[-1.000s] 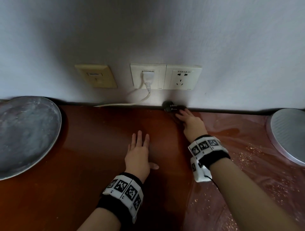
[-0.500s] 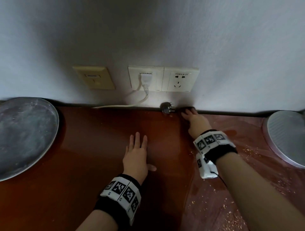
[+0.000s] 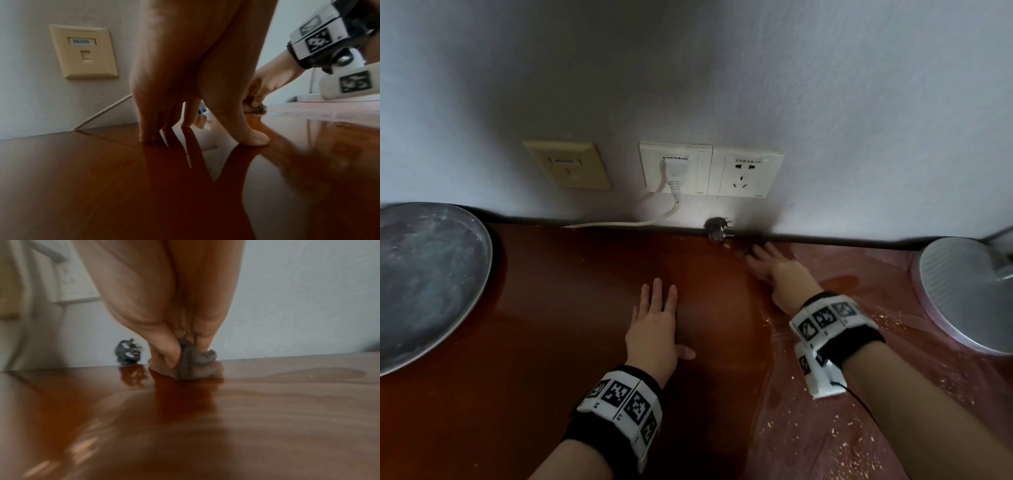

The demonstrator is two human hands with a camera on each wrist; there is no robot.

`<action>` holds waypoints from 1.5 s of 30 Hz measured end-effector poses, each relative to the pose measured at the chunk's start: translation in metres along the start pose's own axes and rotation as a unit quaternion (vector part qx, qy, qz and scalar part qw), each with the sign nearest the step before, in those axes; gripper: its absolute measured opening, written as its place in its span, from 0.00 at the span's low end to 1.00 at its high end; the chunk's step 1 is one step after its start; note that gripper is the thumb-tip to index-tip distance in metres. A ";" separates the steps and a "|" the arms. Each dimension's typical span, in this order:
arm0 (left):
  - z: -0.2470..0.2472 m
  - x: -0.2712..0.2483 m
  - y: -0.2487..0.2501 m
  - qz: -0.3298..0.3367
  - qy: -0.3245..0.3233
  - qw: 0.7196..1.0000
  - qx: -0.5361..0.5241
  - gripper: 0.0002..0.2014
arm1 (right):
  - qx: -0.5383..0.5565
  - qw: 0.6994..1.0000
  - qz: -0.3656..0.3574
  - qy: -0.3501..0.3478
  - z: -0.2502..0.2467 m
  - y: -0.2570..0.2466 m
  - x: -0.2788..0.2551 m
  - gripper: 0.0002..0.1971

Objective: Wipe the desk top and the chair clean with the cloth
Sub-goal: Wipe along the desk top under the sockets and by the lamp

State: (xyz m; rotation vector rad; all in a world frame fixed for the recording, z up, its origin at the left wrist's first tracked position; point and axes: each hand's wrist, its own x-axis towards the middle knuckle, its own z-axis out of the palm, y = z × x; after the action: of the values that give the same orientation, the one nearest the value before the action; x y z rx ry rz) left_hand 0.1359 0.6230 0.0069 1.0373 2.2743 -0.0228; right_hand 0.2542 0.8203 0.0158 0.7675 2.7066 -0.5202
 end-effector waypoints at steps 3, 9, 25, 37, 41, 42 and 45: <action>0.000 0.000 -0.001 0.002 0.002 1.000 0.000 0.57 | -0.010 0.994 -0.103 -0.042 0.015 -0.002 -0.015 0.38; 0.000 -0.002 -0.001 0.008 0.007 1.000 0.002 0.56 | 0.071 0.994 0.037 0.079 -0.016 0.045 0.003 0.31; -0.004 -0.005 0.003 -0.001 -0.002 1.000 0.019 0.55 | 0.008 0.999 0.031 0.034 -0.014 0.037 -0.002 0.34; -0.004 -0.020 0.016 0.034 -0.032 0.998 0.031 0.52 | -0.063 0.969 -0.182 -0.152 0.014 -0.009 -0.067 0.35; 0.012 -0.035 0.027 0.087 0.013 0.995 0.038 0.50 | 0.020 0.998 -0.062 -0.004 0.008 0.014 -0.043 0.34; 0.016 -0.038 0.029 0.093 0.016 0.995 0.037 0.50 | 0.004 0.998 -0.056 -0.006 0.013 0.014 -0.044 0.36; 0.027 -0.045 0.034 0.096 -0.001 0.995 0.036 0.51 | -0.039 0.991 -0.091 -0.091 0.029 -0.004 -0.068 0.41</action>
State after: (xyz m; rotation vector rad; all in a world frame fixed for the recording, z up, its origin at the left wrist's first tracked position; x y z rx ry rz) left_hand 0.1958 0.6085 0.0177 1.2898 2.1770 -0.0258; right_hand 0.3122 0.7745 0.0151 0.4313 2.6216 -0.4941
